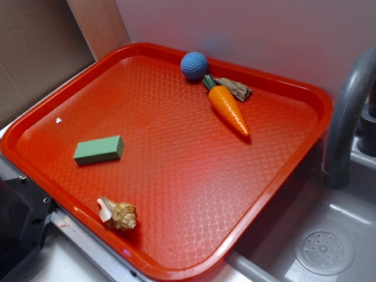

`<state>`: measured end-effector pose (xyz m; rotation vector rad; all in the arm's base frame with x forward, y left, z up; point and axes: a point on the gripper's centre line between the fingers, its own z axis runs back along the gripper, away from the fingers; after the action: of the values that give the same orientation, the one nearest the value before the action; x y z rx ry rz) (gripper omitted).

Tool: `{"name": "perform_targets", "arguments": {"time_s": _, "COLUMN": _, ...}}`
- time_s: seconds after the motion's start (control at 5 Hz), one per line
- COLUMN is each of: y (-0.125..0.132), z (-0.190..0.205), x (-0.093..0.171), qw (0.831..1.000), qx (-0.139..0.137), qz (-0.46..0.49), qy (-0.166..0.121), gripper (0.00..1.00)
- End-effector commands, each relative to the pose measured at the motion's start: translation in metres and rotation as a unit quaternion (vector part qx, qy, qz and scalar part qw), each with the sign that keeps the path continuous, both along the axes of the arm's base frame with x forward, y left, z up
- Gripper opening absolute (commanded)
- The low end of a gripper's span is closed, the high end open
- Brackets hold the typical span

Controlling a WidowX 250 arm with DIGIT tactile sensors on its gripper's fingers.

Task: Grab the wood chip.

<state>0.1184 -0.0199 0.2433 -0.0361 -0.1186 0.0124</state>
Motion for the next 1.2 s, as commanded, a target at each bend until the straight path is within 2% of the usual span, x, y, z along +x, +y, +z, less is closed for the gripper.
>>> {"name": "perform_targets", "arguments": {"time_s": 0.0, "y": 0.000, "z": 0.000, "x": 0.000, "qw": 1.000, "qx": 0.000, "qz": 0.000, "qy": 0.000, "gripper": 1.00}}
{"name": "perform_targets", "arguments": {"time_s": 0.2, "y": -0.014, "z": -0.016, "x": 0.041, "qw": 0.997, "qx": 0.018, "qz": 0.066, "qy": -0.023, "gripper": 1.00}}
{"name": "perform_targets", "arguments": {"time_s": 0.4, "y": -0.031, "z": -0.038, "x": 0.084, "qw": 0.995, "qx": -0.020, "qz": 0.076, "qy": -0.067, "gripper": 1.00}}
{"name": "perform_targets", "arguments": {"time_s": 0.8, "y": -0.048, "z": -0.091, "x": 0.149, "qw": 0.992, "qx": -0.065, "qz": 0.049, "qy": -0.092, "gripper": 1.00}}
{"name": "perform_targets", "arguments": {"time_s": 1.0, "y": -0.059, "z": -0.099, "x": 0.170, "qw": 0.992, "qx": -0.043, "qz": 0.001, "qy": -0.117, "gripper": 1.00}}
